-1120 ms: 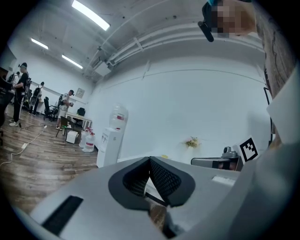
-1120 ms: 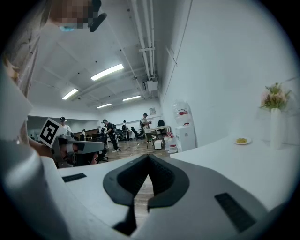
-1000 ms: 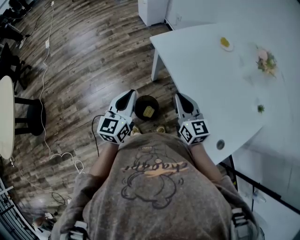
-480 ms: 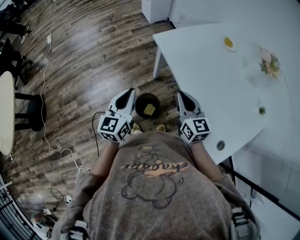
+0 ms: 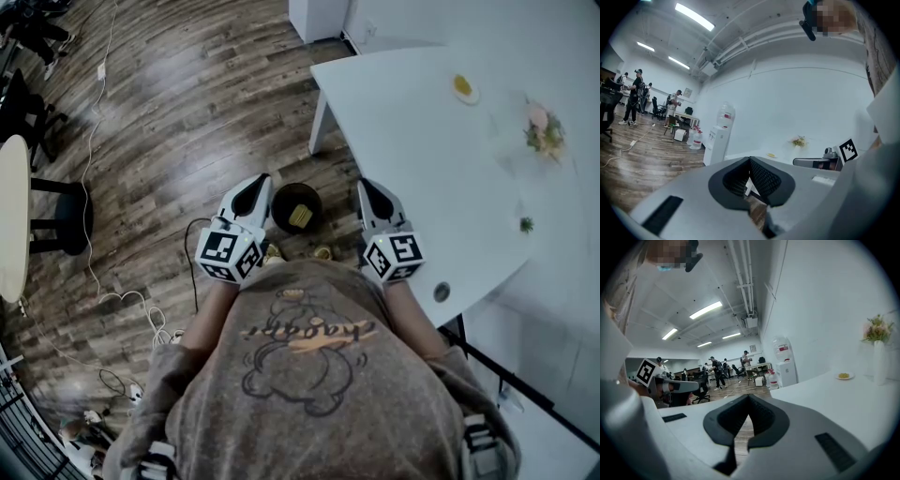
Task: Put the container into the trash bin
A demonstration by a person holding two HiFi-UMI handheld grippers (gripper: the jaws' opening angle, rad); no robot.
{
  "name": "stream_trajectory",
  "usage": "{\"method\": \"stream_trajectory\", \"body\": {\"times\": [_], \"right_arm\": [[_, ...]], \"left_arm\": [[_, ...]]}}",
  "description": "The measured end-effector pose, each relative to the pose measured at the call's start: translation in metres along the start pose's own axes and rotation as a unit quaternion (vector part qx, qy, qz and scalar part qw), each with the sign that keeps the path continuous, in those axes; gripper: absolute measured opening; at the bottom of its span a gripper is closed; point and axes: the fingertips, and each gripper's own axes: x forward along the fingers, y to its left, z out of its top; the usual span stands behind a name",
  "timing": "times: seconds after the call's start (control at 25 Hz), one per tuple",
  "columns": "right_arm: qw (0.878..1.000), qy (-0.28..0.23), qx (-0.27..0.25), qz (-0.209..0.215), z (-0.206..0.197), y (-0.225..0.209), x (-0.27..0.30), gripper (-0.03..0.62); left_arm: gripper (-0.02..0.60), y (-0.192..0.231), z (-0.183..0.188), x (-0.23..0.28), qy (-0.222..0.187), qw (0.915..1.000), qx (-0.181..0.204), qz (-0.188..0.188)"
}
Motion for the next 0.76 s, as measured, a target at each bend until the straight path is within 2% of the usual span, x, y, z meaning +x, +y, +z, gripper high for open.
{"method": "stream_trajectory", "body": {"times": [0.76], "right_arm": [[0.999,0.007,-0.008,0.037,0.001,0.008,0.011,-0.005]], "left_arm": [[0.003,0.004,-0.001,-0.006,-0.002,0.9998,-0.007,0.016]]}}
